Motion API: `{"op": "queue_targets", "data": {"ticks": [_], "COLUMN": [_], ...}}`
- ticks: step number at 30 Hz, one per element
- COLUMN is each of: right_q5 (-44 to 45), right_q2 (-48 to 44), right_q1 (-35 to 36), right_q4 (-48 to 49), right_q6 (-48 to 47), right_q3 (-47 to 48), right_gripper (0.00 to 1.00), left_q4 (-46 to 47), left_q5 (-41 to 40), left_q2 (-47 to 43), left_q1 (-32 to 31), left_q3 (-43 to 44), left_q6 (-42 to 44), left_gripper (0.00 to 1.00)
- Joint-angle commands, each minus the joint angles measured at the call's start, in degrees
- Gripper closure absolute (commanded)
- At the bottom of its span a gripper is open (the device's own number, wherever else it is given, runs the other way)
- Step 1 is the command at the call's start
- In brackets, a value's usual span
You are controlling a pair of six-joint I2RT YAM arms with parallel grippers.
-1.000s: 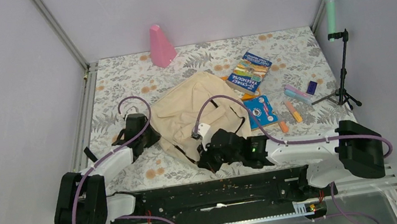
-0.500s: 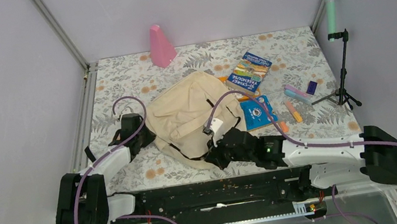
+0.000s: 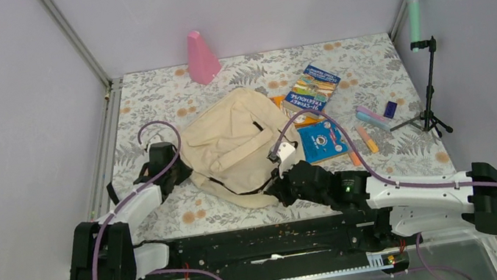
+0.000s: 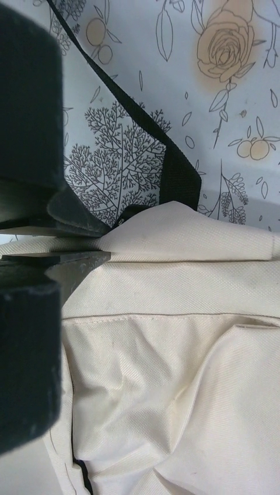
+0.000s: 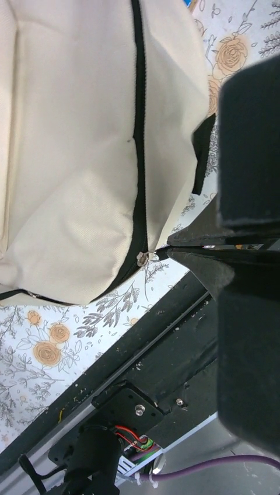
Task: Pack the student bag
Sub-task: Unzip the student bag at the center of the board.
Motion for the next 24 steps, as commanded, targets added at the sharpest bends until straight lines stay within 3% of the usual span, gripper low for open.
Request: {"op": "queue_targets", "data": {"ticks": [1, 2, 3, 4, 5, 7, 8, 14, 21, 24], "right_q5": [3.63, 3.00, 2.15, 1.30, 0.54, -0.68, -1.16, -0.37, 0.93, -1.14], "right_q2": [-2.89, -3.15, -3.28, -3.33, -3.32, -3.26, -3.14, -2.65, -3.51, -4.53], "right_q1": [0.26, 0.27, 0.25, 0.25, 0.29, 0.25, 0.27, 0.27, -1.85, -4.31], "right_q4": [-3.16, -3.12, -3.10, -3.07, -3.01, -2.51, -2.08, -0.21, -0.25, -0.25], "right_q6": [1.10, 0.93, 0.55, -0.10, -0.41, -0.81, -0.94, -1.06, -0.50, 0.60], "right_q3": [-0.63, -0.49, -0.32, 0.13, 0.61, 1.62, 2.11, 3.75, 3.56, 2.74], "right_gripper": [1.00, 1.00, 1.00, 1.00, 1.00, 1.00, 1.00, 1.00, 1.00, 1.00], "left_q4": [-1.81, -2.78, -3.86, -4.70, -5.56, -7.41, -8.67, -18.55, -19.38, -18.05], "left_q5": [-7.62, -7.19, -6.36, -5.59, -5.01, -4.34, -4.04, -1.03, 25.55, 28.47], "left_q2": [-3.12, -4.03, -5.19, -6.51, -8.11, -11.63, -12.85, -16.45, -16.10, -16.62], "left_q1": [1.63, 1.57, 1.50, 1.34, 1.10, -0.04, -0.83, -8.20, -17.86, -25.40], "left_q3": [2.80, 3.32, 3.83, 4.23, 4.68, 5.87, 6.75, 16.42, 20.39, 18.55], "left_q6": [2.91, 3.20, 3.41, 3.45, 3.56, 3.75, 4.06, 11.66, 32.78, 39.12], "left_gripper": [1.00, 0.96, 0.85, 0.72, 0.49, 0.27, 0.23, 0.16, 0.15, 0.15]}}
